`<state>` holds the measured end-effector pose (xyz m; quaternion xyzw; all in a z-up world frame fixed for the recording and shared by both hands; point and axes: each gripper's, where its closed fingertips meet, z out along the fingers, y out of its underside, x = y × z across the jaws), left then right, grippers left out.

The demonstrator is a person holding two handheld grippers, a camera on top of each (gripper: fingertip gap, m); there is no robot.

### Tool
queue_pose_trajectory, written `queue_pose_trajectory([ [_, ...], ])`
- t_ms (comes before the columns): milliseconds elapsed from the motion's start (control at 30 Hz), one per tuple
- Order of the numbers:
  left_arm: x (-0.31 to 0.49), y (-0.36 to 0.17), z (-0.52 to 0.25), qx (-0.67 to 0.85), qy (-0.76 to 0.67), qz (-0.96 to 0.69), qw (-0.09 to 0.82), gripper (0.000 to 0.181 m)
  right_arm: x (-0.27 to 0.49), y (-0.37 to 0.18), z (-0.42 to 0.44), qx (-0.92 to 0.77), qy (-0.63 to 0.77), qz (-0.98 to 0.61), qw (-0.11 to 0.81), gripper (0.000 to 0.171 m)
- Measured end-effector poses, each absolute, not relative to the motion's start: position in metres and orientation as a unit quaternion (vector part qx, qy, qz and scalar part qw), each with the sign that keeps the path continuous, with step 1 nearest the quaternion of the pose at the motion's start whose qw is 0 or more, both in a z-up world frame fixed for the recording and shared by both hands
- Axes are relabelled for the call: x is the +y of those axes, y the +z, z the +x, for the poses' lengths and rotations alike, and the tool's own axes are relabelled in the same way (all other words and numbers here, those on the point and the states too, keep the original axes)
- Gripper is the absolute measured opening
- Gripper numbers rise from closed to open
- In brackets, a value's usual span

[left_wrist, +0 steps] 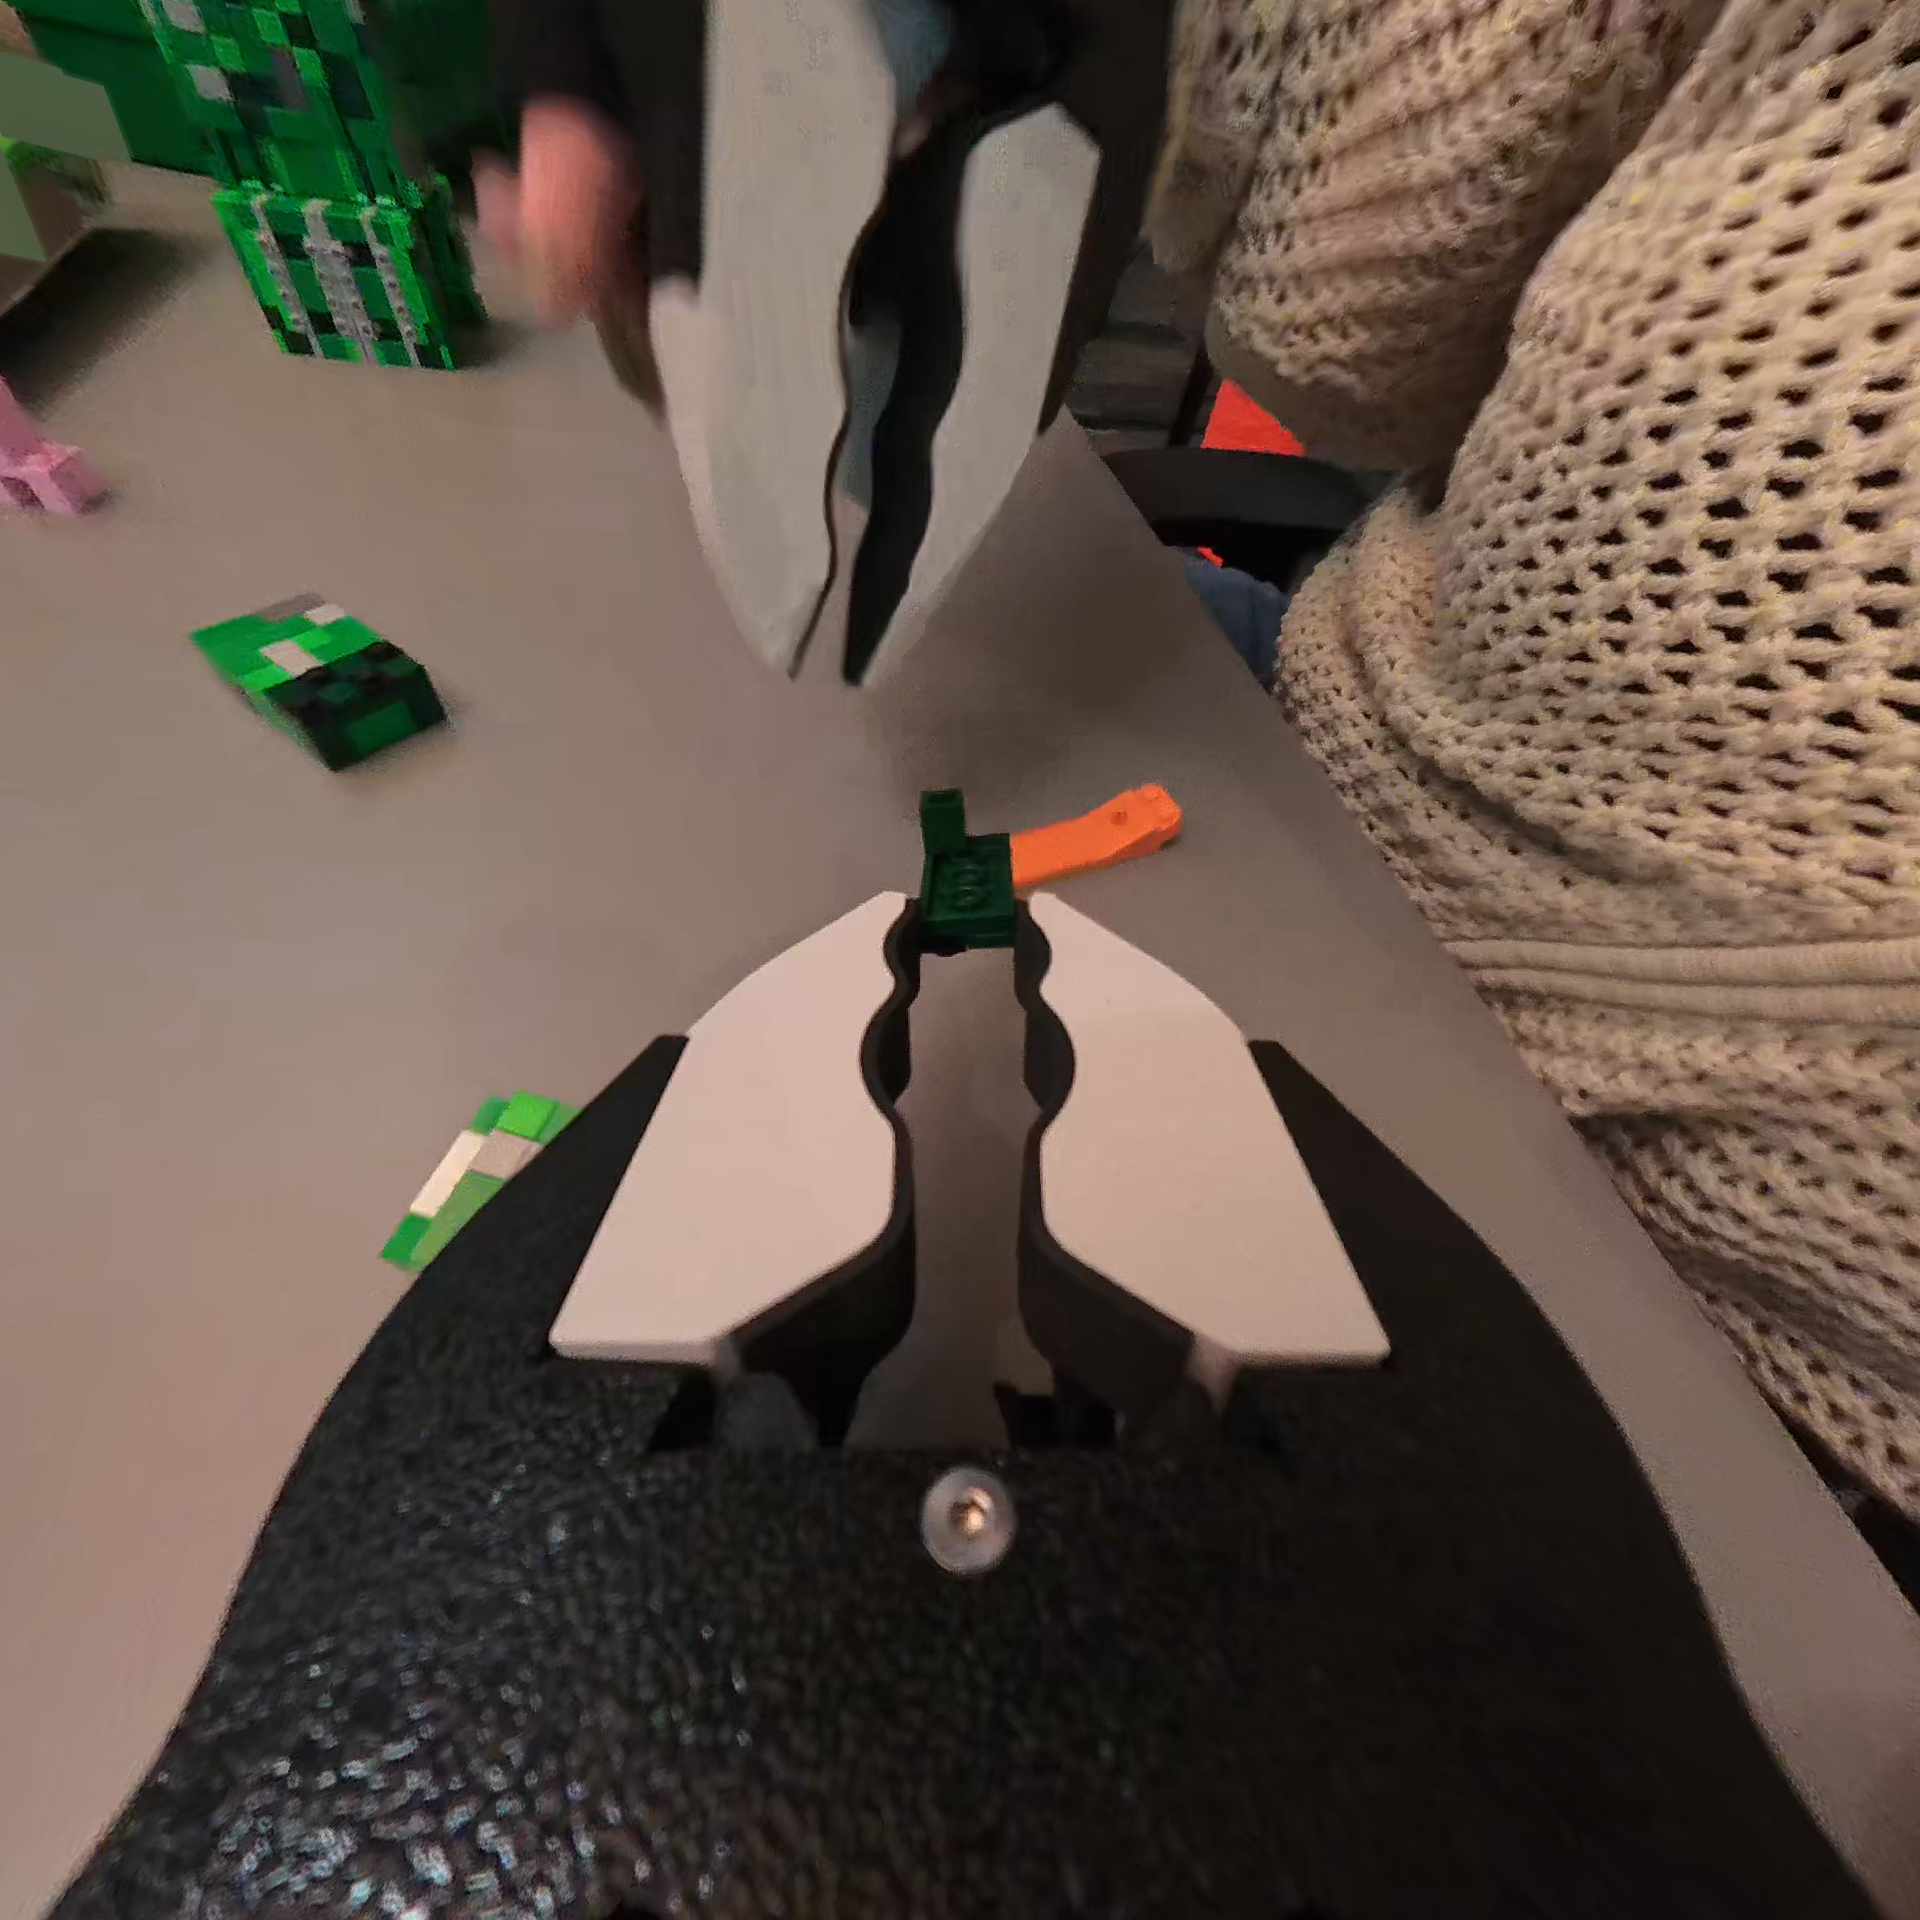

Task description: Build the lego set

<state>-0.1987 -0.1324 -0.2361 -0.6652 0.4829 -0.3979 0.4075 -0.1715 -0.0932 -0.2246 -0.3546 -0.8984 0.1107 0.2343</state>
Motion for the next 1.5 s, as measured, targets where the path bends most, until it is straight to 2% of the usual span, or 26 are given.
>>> queue_pose_trajectory([
  [100,-0.144,-0.239,-0.201,0.510,-0.409,-0.653,0.383,0.017,-0.100,-0.243,-0.174,-0.834,0.221,-0.456,0.217,0.010],
  [167,-0.152,-0.239,-0.203,0.524,-0.414,-0.645,0.371,0.017,-0.104,-0.251,-0.178,-0.820,0.254,-0.463,0.223,0.013],
  [267,-0.154,-0.233,-0.205,0.520,-0.428,-0.637,0.375,0.017,-0.097,-0.263,-0.183,-0.845,0.211,-0.418,0.258,0.013],
  [500,-0.152,-0.238,-0.207,0.524,-0.412,-0.644,0.375,0.017,-0.098,-0.267,-0.213,-0.763,0.296,-0.544,0.186,0.035],
  [700,-0.146,-0.245,-0.212,0.532,-0.371,-0.662,0.375,0.017,-0.101,-0.288,-0.217,-0.798,0.228,-0.515,0.214,0.030],
  [800,-0.142,-0.242,-0.213,0.537,-0.332,-0.672,0.387,0.017,-0.099,-0.285,-0.221,-0.800,0.229,-0.501,0.238,0.017],
  [1033,-0.120,-0.243,-0.224,0.411,-0.163,-0.763,0.472,0.018,-0.086,-0.259,-0.216,-0.771,0.253,-0.470,0.348,0.017],
  [1300,-0.132,-0.268,-0.218,0.324,-0.129,-0.822,0.450,0.019,-0.080,-0.226,-0.210,-0.727,0.277,-0.421,0.467,0.016],
  [1433,-0.142,-0.280,-0.223,0.286,-0.152,-0.855,0.405,0.068,-0.093,-0.209,-0.210,-0.712,0.297,-0.366,0.521,0.016],
  [1500,-0.145,-0.274,-0.228,0.260,-0.162,-0.857,0.414,0.072,-0.099,-0.199,-0.207,-0.701,0.314,-0.338,0.544,0.016],
])
